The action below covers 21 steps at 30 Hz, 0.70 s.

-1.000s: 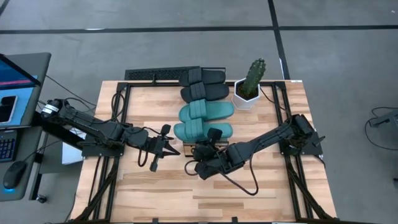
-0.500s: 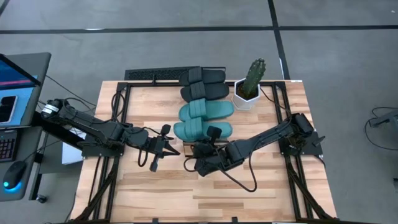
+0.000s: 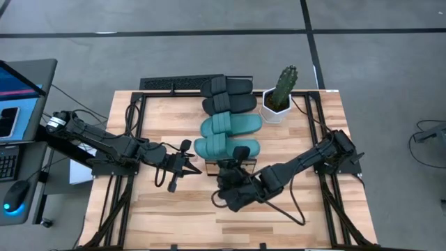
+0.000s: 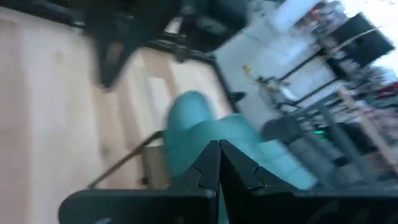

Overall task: Pick and place slides into the shelf
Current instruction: Adjust the black and green slippers

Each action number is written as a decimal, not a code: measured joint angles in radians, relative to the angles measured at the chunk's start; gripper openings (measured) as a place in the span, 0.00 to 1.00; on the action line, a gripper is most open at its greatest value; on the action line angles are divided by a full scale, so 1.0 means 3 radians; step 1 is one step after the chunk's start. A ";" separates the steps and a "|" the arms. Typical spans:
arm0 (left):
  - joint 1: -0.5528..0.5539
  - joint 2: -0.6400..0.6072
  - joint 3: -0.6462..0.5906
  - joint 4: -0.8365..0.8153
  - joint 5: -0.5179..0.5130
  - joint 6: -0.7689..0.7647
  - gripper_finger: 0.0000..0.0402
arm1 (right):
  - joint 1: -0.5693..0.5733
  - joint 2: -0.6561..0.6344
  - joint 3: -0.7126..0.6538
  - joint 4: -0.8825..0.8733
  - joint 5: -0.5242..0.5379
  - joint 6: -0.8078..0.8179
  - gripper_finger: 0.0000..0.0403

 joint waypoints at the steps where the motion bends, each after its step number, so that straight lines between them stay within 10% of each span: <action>1: 0.0001 0.0000 0.0000 0.0001 0.0001 0.0000 0.00 | -0.0013 0.0000 0.0025 -0.0024 0.0067 -0.0049 0.00; 21: -0.0001 0.0000 0.0000 -0.0028 0.0004 -0.0014 0.00 | -0.0510 0.0006 -0.0093 -0.0292 -0.1054 0.0352 0.00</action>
